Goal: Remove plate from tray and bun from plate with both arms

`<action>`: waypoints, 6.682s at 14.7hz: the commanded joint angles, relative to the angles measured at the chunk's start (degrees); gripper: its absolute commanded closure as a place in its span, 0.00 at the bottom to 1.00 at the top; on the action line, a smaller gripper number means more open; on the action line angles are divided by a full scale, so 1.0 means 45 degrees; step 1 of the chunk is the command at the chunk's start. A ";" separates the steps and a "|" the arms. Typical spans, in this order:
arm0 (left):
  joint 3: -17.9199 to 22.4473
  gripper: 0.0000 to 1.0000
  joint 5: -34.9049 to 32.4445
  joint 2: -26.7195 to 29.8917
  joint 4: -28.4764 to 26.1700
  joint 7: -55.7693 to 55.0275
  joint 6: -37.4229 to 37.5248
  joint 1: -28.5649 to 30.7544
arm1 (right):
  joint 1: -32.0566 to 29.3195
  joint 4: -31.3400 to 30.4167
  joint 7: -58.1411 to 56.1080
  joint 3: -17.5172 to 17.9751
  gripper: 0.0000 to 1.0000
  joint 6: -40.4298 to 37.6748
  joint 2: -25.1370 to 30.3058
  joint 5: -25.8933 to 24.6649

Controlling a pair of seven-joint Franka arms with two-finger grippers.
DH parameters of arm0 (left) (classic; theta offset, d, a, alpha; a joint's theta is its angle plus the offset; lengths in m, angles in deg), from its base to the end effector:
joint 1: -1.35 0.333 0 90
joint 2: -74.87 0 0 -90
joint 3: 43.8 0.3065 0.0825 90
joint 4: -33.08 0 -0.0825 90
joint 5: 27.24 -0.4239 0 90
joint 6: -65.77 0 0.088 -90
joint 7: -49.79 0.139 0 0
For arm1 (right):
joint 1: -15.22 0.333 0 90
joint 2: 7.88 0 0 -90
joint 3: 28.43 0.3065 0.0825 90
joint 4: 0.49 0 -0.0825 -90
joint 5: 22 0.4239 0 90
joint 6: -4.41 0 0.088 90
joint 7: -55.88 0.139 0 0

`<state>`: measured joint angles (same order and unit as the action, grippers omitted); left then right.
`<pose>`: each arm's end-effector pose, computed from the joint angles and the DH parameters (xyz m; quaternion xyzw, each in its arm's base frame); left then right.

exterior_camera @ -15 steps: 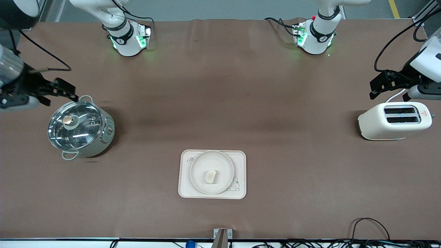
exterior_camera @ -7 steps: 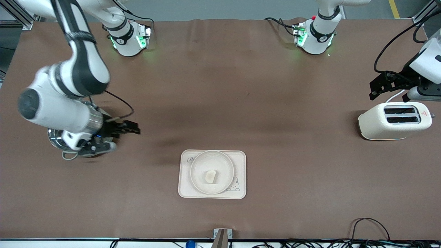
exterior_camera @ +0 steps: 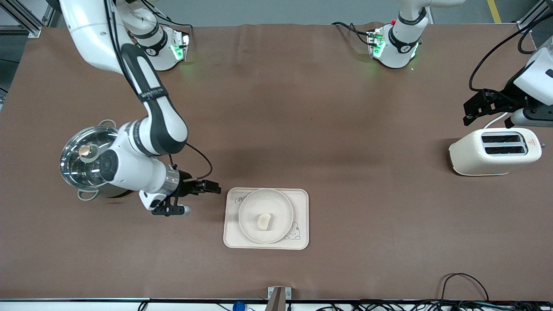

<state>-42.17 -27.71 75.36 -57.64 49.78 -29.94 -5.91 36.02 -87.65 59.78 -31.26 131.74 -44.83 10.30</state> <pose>0.6022 -0.0582 0.5910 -0.9976 0.0492 -0.0479 0.0016 0.7005 0.2640 0.2320 -0.9762 0.0379 0.0121 0.2133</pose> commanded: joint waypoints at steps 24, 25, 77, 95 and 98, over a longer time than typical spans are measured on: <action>-0.0109 0.00 -0.0012 -0.0090 0.0257 -0.0155 0.0409 0.0050 | 0.0711 0.4331 0.0993 0.0474 0.99 0.2523 -0.4914 0.1045; -0.0109 0.00 0.0007 -0.0090 0.0257 -0.0155 0.0390 0.0050 | 0.0672 0.4330 0.0875 0.0474 0.99 0.2503 -0.4875 0.1161; -0.5617 0.00 -0.4700 -0.9424 0.0159 -1.5642 -0.8944 -0.4246 | -0.6751 -0.2591 -0.2329 0.2098 0.00 -0.7899 0.9207 -0.5751; -0.5461 0.91 -0.6243 -0.9976 -0.0290 -1.7265 -0.9439 -0.4892 | -0.5051 0.0776 -0.2212 0.0806 0.00 -0.9430 0.8035 -0.7822; -0.5694 0.98 -0.6069 -0.8902 -0.0212 -1.5827 -0.7290 -0.3958 | -0.5032 0.0776 -0.2232 0.0825 0.00 -0.9430 0.8035 -0.7822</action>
<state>-66.88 -55.05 30.48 -57.47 -25.32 -67.89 -27.09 12.86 -85.02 49.12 -27.49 89.86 -8.49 -24.29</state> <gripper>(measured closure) 0.890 0.000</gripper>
